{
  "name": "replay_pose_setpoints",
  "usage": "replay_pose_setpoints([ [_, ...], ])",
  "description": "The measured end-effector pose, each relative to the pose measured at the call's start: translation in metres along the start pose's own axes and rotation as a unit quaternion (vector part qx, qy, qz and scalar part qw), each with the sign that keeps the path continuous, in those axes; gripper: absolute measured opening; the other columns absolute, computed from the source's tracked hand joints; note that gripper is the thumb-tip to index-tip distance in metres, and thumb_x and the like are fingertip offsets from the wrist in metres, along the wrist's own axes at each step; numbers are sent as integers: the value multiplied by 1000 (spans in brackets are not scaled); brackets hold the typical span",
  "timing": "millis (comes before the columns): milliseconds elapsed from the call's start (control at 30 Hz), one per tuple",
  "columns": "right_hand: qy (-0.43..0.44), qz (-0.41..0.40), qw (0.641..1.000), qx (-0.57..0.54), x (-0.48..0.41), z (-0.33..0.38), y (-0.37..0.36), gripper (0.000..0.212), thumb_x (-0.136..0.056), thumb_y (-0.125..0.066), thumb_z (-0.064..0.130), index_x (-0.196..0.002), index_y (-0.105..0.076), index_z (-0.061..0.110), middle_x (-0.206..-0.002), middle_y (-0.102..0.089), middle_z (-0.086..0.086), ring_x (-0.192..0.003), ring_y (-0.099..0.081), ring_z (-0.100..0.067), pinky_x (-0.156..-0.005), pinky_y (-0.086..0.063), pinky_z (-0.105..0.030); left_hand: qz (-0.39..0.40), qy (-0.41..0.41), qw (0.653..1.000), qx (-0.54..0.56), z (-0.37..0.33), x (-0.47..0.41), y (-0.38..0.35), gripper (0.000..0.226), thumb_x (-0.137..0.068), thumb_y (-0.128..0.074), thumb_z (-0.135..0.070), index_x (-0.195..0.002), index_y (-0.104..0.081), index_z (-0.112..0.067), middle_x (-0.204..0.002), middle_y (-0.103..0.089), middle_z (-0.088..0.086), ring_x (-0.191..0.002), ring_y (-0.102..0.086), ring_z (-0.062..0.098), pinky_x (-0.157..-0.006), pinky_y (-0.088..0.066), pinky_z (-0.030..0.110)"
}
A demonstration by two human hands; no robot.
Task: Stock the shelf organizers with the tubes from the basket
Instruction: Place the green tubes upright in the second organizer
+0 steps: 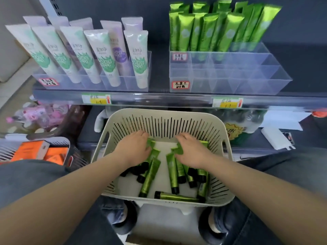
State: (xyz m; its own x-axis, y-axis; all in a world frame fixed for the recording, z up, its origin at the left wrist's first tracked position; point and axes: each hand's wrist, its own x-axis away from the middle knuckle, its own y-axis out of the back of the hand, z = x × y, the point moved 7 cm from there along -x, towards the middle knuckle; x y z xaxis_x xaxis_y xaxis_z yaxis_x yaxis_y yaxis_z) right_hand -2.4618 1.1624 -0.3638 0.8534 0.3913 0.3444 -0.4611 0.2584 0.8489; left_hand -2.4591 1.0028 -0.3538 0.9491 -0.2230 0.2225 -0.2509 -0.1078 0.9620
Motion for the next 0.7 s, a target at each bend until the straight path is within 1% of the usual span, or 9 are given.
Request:
replay_pose_setpoints([
  [67, -9, 20, 1000, -1, -9, -5, -10, 64, -83, -60, 31, -139, -36, 13, -134, -39, -5, -125, -38, -23, -107, -35, -38, 19, 3, 1000, 8, 2, -8, -9, 37, -92, -46, -35, -121, -50, -13, -119, -53, 4, -112, -51, 22, -98, -43, 35],
  [167, -20, 50, 999, -10, -22, -11, -24, 61, -82, -60, 27, -136, -38, 13, -129, -41, -6, -122, -39, -23, -104, -37, -37, 38, 8, 999, 18, 7, -21, -22, 34, -91, -47, -33, -119, -51, -13, -115, -54, 4, -107, -52, 22, -95, -45, 35],
  [267, -29, 77, 997, -1, -33, -18, -38, 66, -82, -62, 26, -140, -34, 11, -135, -39, -8, -126, -38, -24, -105, -36, -37, 65, 28, 997, 20, 17, -32, -37, 36, -91, -46, -34, -120, -51, -13, -115, -54, 5, -107, -52, 22, -95, -46, 37],
  [367, -41, 105, 994, 12, -45, -25, -52, 71, -82, -62, 25, -142, -29, 9, -141, -33, -10, -130, -35, -25, -107, -36, -36, 97, 46, 994, 21, 29, -42, -53, 45, -91, -48, -35, -130, -45, -12, -122, -51, 6, -113, -49, 23, -99, -43, 37],
  [433, -44, 116, 992, 14, -52, -28, -61, 68, -81, -62, 24, -141, -32, 9, -139, -34, -11, -128, -36, -26, -104, -38, -34, 110, 55, 992, 19, 36, -47, -63, 49, -91, -49, -34, -133, -42, -12, -126, -49, 6, -116, -48, 23, -100, -43, 38],
  [500, -43, 122, 991, 15, -58, -28, -68, 65, -81, -62, 22, -138, -35, 9, -136, -36, -11, -126, -38, -25, -101, -39, -33, 122, 58, 991, 19, 41, -54, -71, 47, -91, -48, -32, -133, -43, -11, -126, -49, 7, -116, -48, 24, -101, -42, 39],
  [600, -39, 130, 991, 16, -66, -30, -76, 61, -81, -62, 19, -137, -37, 8, -134, -39, -10, -123, -40, -25, -101, -41, -38, 132, 53, 990, 21, 44, -67, -79, 43, -90, -49, -31, -127, -47, -10, -123, -51, 8, -112, -49, 24, -100, -42, 40],
  [700, -32, 139, 990, 21, -74, -30, -83, 58, -82, -60, 18, -135, -39, 7, -133, -40, -11, -122, -41, -26, -100, -42, -39, 138, 42, 989, 23, 44, -77, -87, 43, -92, -49, -30, -129, -47, -8, -124, -50, 10, -113, -49, 26, -100, -42, 39],
])
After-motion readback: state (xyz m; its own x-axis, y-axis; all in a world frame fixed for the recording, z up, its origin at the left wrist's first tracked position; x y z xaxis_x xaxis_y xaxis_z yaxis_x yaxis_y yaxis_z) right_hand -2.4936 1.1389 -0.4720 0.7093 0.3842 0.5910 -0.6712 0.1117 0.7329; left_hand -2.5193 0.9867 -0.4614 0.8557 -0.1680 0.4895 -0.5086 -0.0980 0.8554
